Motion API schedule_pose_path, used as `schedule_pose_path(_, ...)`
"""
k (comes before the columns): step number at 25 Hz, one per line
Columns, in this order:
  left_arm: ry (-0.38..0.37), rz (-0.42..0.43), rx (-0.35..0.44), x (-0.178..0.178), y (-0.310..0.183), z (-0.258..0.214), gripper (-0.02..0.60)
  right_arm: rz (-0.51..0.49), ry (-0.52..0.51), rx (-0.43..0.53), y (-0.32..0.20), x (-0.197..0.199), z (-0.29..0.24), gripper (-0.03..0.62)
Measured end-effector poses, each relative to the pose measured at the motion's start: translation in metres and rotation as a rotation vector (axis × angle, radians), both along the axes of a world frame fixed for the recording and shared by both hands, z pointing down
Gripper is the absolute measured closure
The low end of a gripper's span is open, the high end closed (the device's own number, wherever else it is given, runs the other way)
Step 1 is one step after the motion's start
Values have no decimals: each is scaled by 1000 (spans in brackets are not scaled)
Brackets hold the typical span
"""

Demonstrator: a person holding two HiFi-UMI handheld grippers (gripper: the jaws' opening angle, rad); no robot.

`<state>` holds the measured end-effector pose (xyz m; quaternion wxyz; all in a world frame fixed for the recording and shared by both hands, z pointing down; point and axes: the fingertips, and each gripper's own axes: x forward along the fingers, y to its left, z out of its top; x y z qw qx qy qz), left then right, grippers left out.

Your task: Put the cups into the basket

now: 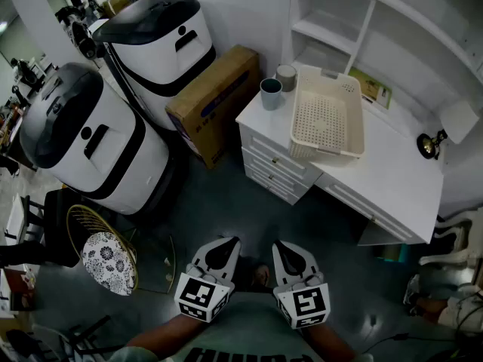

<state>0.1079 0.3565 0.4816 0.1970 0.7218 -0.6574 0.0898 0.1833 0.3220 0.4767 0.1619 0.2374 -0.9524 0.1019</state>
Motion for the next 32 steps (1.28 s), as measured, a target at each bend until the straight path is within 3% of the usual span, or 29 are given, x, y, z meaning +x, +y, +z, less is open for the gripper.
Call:
schedule_pose_path(16, 5, -4, 13, -26, -3, -2, 575, 34, -11, 7, -10, -19, -2, 580)
schedule_pose_path(32, 10, 37, 40, -94, -50, -19, 575, 112, -14, 36, -57, -81, -19, 580)
